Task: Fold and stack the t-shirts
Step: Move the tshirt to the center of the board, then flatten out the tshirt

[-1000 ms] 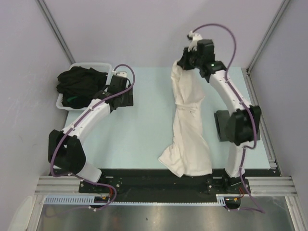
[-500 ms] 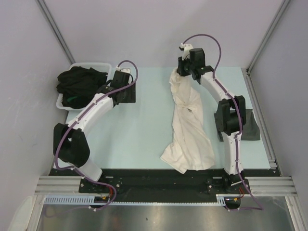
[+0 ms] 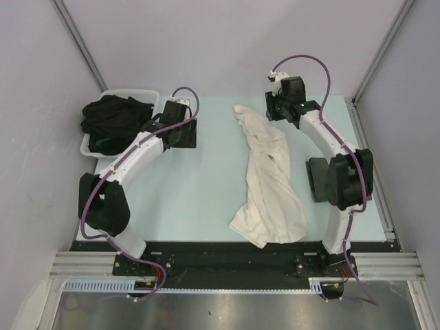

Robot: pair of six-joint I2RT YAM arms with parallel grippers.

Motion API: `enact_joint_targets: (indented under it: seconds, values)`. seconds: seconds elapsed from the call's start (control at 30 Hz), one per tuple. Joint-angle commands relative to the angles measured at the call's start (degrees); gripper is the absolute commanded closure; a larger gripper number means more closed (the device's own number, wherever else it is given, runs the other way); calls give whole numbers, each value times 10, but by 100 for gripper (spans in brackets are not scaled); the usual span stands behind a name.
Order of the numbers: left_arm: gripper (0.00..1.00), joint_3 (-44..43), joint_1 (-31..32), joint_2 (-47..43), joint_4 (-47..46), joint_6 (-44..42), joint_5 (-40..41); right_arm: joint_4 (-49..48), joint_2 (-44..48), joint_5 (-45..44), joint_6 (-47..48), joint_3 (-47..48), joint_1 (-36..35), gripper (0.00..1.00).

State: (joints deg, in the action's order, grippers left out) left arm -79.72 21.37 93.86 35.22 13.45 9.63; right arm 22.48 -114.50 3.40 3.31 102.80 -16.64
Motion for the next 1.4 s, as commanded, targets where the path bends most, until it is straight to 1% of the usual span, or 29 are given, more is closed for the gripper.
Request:
enact_joint_targets:
  seconds: [0.0, 0.07, 0.1, 0.23, 0.53, 0.67, 0.73, 0.87, 1.37]
  values:
    - [31, -3, 2, -27, -16, 3, -28, 1, 133, -34, -1, -89, 9, 60]
    - [31, 6, 2, -34, -18, 4, -33, 8, 146, -34, -8, -117, 13, 59]
    - [31, 9, 1, -38, -20, 7, -33, 12, 149, -54, -11, -131, 15, 59]
    - [31, 19, 3, -54, -24, 10, -38, 52, 128, -52, -30, -146, 24, 60]
    - [30, 31, 3, -89, -21, 22, -48, 36, 59, -46, -59, -202, 37, 61]
    - [30, 38, 4, -99, -14, 26, -38, 30, 43, -40, -69, -205, 43, 61]
    - [29, 40, 4, -105, -9, 28, -36, 28, 39, -19, -74, -205, 44, 60]
    - [29, 43, 3, -112, -9, 29, -33, 25, 22, -8, -78, -207, 45, 60]
    - [27, 44, 5, -114, 0, 30, -30, -3, -8, 59, -103, -207, 45, 60]
